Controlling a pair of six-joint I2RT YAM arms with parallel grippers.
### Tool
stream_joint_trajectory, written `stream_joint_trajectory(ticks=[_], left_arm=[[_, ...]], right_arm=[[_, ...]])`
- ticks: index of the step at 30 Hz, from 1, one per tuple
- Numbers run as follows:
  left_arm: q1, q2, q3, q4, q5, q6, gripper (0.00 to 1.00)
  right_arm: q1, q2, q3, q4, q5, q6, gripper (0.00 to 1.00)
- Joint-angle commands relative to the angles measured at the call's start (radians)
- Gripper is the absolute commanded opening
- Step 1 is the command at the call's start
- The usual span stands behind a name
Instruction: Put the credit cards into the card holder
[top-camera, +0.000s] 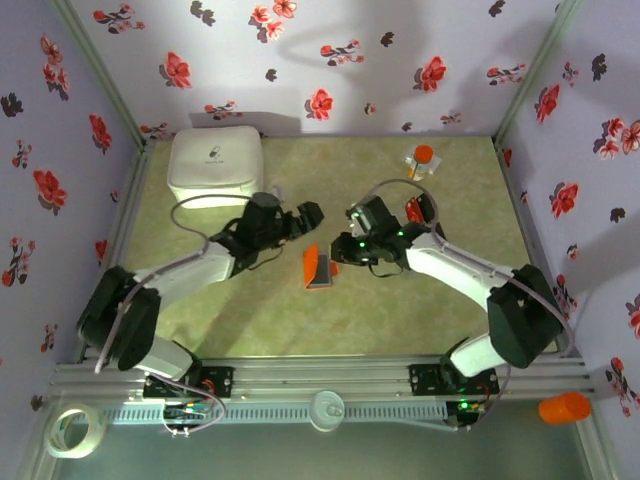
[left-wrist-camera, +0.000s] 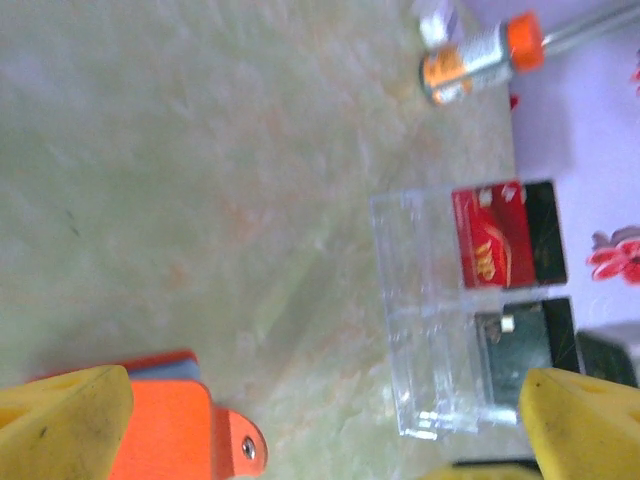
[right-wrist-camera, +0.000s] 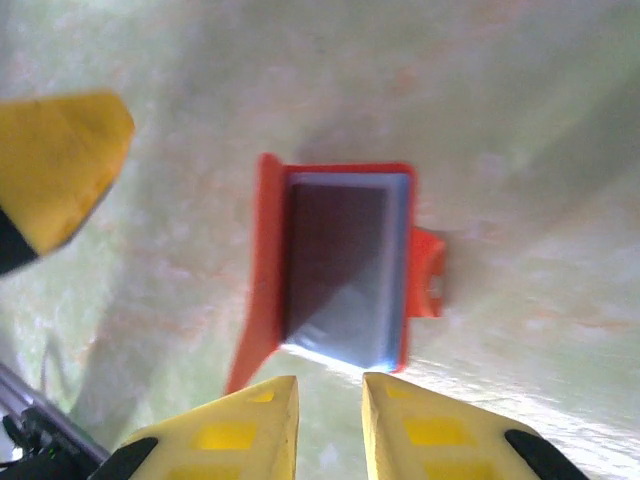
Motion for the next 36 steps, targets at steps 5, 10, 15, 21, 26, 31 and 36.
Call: stream_joint_trajectory(ticks=[5, 10, 15, 21, 26, 31, 36], left_arm=[[0.179, -0.178, -0.084, -0.242, 0.029, 0.109, 1.0], [0.21, -0.16, -0.101, -0.374, 0.029, 0.189, 1.0], [0.209, -0.124, -0.123, -0.407, 0.029, 0.251, 1.0], [0.188, -0.113, -0.113, -0.43, 0.02, 0.311, 1.0], [0.129, -0.08, -0.066, -0.462, -0.011, 0.357, 1.0], [0.056, -0.027, -0.02, -0.49, -0.057, 0.397, 1.0], [-0.005, 0.043, 0.027, -0.497, -0.076, 0.428, 1.0]], right_arm=[[0.11, 0.188, 0.214, -0.054, 0.034, -0.009, 0.24], [0.124, 0.289, 0.285, -0.075, 0.034, -0.031, 0.21], [0.112, 0.322, 0.26, -0.087, 0.067, -0.05, 0.17], [0.073, 0.289, 0.138, -0.021, 0.078, -0.025, 0.14], [0.05, 0.281, 0.058, 0.036, 0.069, -0.004, 0.13], [0.044, 0.287, 0.017, 0.067, 0.061, 0.006, 0.13], [0.041, 0.28, -0.001, 0.084, 0.059, 0.013, 0.12]])
